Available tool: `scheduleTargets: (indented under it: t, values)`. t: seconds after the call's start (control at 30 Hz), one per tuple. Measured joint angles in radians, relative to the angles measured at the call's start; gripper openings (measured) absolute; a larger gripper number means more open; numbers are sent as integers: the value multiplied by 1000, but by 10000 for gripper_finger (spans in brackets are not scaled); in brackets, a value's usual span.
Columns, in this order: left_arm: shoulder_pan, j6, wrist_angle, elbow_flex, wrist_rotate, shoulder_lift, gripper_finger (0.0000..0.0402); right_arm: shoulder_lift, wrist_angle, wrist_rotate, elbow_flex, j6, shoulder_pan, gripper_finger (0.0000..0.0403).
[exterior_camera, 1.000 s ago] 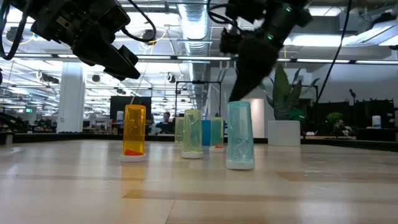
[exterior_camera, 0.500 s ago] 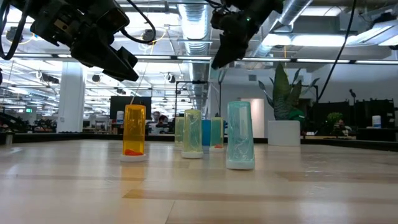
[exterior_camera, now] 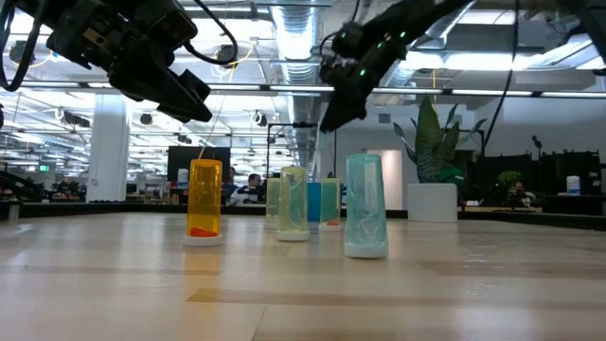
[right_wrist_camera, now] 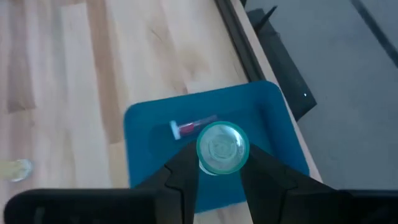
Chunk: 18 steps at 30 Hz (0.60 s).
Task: Pick and place pill bottles into a basket
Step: Put the top green pill bottle into the blue container
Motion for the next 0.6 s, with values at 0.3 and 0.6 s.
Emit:
scheduleTargets:
  t: [0.3,0.6]
  values:
    - [0,-51,11,0,-47,0,137,145,-17,-8,62,-56,-25,98]
    - [-1,-62,11,0,-77,0,137,217,-28,-26,63,-75,-51,98]
